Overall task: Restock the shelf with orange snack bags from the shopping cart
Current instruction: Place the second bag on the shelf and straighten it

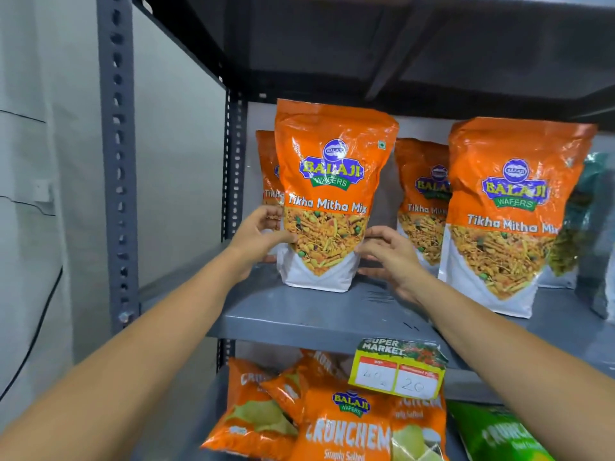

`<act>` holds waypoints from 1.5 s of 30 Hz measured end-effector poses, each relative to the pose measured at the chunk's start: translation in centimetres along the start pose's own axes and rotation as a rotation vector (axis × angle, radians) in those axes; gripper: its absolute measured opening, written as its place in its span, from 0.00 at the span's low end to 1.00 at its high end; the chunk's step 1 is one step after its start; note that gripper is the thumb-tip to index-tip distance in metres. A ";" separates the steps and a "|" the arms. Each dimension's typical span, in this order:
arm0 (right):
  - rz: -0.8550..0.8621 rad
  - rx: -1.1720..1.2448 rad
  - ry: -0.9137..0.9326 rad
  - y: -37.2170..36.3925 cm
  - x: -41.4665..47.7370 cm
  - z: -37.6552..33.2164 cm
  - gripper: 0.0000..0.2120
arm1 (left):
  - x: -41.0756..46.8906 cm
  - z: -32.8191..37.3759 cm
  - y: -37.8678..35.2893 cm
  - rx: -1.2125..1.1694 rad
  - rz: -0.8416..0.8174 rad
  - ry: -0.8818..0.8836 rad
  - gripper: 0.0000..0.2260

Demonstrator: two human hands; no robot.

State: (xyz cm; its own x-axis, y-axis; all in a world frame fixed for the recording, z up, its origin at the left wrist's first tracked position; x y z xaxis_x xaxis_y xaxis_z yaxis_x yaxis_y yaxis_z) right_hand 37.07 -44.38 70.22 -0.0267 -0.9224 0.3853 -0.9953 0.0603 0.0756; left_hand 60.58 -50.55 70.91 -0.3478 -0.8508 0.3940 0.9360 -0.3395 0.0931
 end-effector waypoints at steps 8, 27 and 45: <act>-0.091 -0.066 0.024 -4.7 1.9 -0.1 0.11 | -0.5 -1.3 3.7 -0.129 0.200 0.121 0.19; 0.595 -0.828 0.247 19.2 -13.6 -5.2 0.09 | -4.2 4.6 -16.0 0.652 0.050 -0.297 0.09; 0.158 -0.376 -0.038 20.6 -7.9 1.2 0.36 | 0.2 -0.2 -24.6 0.159 -0.130 0.083 0.31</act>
State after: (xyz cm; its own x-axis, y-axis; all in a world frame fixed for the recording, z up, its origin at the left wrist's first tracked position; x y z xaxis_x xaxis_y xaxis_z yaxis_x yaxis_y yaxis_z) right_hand 16.61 -36.31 67.61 -0.1865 -0.9036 0.3856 -0.8757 0.3308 0.3517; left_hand 37.50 -42.46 68.54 -0.4636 -0.8362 0.2930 0.8774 -0.3871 0.2835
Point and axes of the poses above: each hand's wrist, its own x-axis towards the middle knuckle, its own y-axis out of the back of the hand, z = x × y, the point moved 7 cm from there along x, towards the middle knuckle, and after that the axes turned 10 degrees about -z, right-handed, at the moved point
